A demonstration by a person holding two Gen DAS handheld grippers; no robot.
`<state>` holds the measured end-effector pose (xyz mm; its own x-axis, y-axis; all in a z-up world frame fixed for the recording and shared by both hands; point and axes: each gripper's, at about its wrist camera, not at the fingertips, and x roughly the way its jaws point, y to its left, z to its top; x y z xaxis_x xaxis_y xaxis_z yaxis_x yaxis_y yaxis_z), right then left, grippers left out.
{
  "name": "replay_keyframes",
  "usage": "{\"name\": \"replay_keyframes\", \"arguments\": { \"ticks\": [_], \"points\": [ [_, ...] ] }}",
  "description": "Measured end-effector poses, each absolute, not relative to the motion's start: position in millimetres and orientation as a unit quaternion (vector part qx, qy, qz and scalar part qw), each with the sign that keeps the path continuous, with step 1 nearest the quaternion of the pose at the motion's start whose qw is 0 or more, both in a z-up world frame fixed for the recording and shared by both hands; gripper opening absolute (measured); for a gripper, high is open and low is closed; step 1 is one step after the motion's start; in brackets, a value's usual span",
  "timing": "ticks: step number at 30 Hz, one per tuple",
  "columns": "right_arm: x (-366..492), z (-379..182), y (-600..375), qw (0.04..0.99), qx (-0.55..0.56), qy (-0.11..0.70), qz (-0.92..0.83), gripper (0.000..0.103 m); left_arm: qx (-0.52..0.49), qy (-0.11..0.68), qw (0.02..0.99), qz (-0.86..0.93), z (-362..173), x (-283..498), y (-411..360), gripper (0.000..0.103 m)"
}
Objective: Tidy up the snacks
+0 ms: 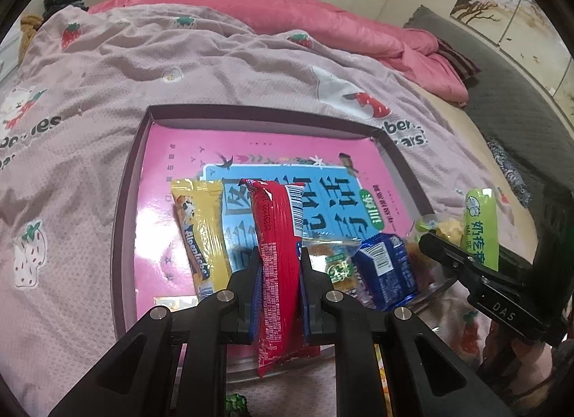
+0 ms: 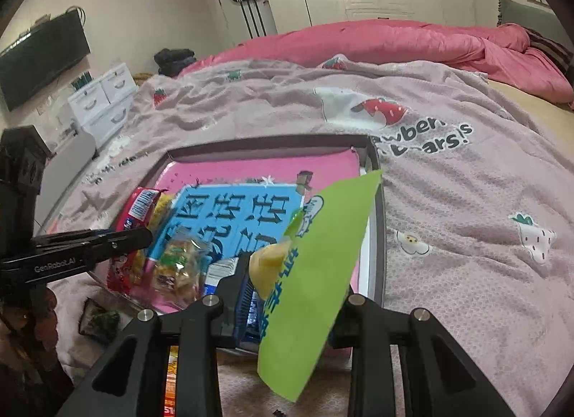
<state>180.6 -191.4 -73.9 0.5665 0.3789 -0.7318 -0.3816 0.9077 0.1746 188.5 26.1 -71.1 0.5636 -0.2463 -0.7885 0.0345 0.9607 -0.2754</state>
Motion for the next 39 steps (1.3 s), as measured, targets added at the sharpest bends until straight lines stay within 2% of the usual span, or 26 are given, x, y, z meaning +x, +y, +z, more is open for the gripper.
{"name": "replay_keyframes", "arguments": {
  "ticks": [15,39],
  "points": [
    [175,-81,-175,0.883,-0.042,0.409,0.227,0.033,-0.103,0.466,0.876,-0.072,-76,189,25,0.018],
    [177,-77,-186,0.894,-0.030,0.398,0.203,0.033,-0.103,0.471,0.873,-0.071,-76,188,24,0.020]
  ]
}}
